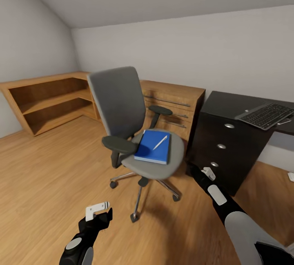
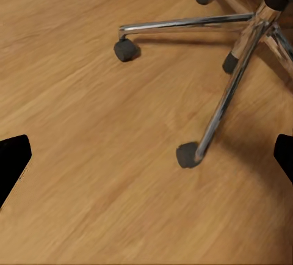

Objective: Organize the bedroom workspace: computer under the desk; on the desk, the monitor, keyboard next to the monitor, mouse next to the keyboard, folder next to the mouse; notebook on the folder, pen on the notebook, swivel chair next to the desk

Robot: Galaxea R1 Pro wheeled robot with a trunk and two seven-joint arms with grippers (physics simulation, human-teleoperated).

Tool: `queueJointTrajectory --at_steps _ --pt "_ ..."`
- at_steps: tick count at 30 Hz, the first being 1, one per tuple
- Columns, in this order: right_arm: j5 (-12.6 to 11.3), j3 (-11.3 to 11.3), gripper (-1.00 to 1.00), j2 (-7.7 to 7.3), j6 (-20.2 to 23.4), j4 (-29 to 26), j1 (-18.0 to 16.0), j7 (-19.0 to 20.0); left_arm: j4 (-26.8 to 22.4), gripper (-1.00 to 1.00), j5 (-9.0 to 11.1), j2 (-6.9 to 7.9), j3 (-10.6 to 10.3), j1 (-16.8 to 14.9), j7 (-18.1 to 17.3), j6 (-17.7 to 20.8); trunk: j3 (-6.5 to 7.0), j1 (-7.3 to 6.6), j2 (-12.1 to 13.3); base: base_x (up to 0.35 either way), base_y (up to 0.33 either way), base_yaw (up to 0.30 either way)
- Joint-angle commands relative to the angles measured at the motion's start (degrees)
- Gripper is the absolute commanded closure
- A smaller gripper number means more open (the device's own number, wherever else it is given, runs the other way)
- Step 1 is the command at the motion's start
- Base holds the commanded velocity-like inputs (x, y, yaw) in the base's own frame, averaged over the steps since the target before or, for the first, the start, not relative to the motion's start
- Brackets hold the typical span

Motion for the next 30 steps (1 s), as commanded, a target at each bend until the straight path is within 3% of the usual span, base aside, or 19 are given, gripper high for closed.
queueJointTrajectory --at_steps 1,17,30 --pt "-0.46 -0.32 -1.00 0.02 0.52 -0.05 -0.02 0.24 -0.06 -1.00 0.62 0.03 -0.09 -0.03 0.52 0.18 -0.05 0.02 -0.02 0.279 0.000 0.165" --pt "-0.42 -0.37 -1.00 -0.05 0.52 -0.12 -0.02 0.24 -0.06 -1.00 0.62 0.06 -0.09 -0.05 0.53 0.18 -0.05 0.02 -0.02 0.117 0.005 0.187" --pt "-0.42 -0.38 -1.00 -0.15 0.79 -0.13 -0.02 0.33 -0.06 -1.00 0.61 0.06 -0.09 -0.05 0.52 0.25 -0.05 0.02 -0.02 0.231 0.035 0.018"
